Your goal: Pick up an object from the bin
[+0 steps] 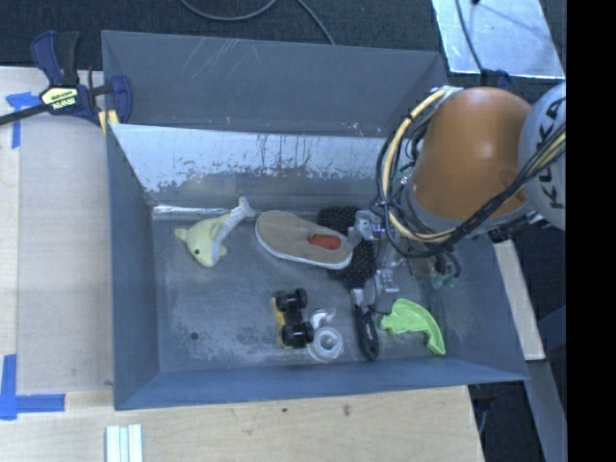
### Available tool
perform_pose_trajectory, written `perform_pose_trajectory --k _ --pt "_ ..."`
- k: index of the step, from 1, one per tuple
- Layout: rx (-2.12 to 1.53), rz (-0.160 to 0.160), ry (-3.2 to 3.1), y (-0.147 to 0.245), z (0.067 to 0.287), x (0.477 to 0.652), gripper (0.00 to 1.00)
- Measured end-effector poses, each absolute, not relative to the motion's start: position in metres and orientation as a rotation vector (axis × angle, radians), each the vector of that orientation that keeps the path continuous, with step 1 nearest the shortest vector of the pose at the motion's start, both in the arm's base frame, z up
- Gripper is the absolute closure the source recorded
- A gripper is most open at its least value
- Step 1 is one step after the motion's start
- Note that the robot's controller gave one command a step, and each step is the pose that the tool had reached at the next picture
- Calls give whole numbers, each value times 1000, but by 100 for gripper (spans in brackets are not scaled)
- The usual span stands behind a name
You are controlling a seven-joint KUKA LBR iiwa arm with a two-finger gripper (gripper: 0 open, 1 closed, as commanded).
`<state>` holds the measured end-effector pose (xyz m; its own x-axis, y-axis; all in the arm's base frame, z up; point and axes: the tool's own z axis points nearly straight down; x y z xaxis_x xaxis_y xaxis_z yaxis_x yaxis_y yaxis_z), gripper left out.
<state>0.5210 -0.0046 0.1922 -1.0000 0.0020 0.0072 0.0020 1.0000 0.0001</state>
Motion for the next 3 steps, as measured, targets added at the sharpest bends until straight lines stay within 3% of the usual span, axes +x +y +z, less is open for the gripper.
perform_pose_trajectory --k 1,3 --pt "-3 0 -3143 -5 197 523 0" --pt "-40 0 -3142 -18 179 532 0"
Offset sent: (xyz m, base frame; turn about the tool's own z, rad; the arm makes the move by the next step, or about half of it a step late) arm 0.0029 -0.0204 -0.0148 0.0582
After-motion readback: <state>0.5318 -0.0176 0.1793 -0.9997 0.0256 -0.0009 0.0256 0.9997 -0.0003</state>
